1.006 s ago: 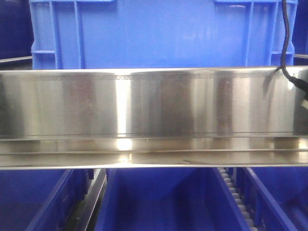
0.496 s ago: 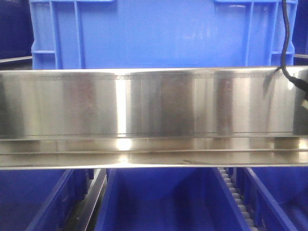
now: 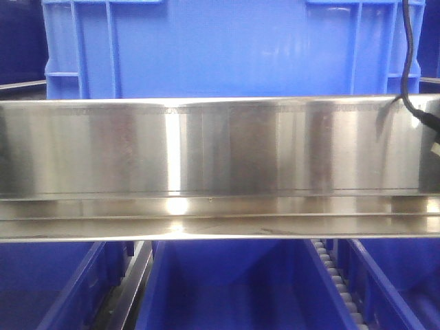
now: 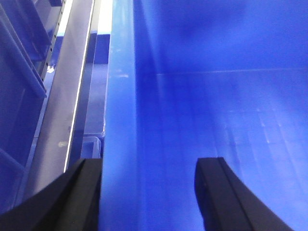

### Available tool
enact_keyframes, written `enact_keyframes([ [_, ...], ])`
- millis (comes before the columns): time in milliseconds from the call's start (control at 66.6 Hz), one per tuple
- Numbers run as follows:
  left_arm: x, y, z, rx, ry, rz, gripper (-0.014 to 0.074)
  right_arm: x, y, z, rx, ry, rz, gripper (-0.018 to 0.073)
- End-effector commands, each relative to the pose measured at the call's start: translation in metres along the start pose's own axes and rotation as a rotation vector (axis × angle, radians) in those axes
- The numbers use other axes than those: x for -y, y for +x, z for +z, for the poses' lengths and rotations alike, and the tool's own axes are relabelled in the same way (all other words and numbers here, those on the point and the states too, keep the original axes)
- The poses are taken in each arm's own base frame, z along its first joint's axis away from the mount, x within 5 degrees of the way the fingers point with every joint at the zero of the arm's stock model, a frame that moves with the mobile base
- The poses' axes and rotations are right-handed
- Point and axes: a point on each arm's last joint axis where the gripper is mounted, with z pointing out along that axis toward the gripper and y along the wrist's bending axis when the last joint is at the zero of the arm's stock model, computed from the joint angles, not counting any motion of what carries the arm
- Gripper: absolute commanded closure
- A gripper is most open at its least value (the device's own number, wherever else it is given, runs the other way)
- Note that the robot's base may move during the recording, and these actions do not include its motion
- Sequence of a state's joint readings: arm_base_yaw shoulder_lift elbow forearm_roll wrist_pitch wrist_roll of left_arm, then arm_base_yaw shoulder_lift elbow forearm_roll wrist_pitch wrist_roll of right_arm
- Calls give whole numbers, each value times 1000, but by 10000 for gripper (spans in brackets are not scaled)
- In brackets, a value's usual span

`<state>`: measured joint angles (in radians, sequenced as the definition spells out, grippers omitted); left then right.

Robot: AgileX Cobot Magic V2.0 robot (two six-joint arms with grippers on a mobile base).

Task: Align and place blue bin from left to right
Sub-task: 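Close both grippers on the blue bin's opposite side rims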

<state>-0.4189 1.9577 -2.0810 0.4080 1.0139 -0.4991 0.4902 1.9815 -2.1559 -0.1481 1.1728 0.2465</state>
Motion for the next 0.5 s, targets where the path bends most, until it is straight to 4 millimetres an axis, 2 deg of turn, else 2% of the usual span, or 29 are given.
enact_keyframes([
  [0,-2,-3,-5,6,2,-17,289,0,-1,-3,4,-4,6,253],
  [225,-3,-10,-13,35,9,-29,289,0,-1,-3,4,-4,6,253],
  [481,-3,-9,-12,26,5,-28,289,0,-1,-3,4,-4,6,253],
])
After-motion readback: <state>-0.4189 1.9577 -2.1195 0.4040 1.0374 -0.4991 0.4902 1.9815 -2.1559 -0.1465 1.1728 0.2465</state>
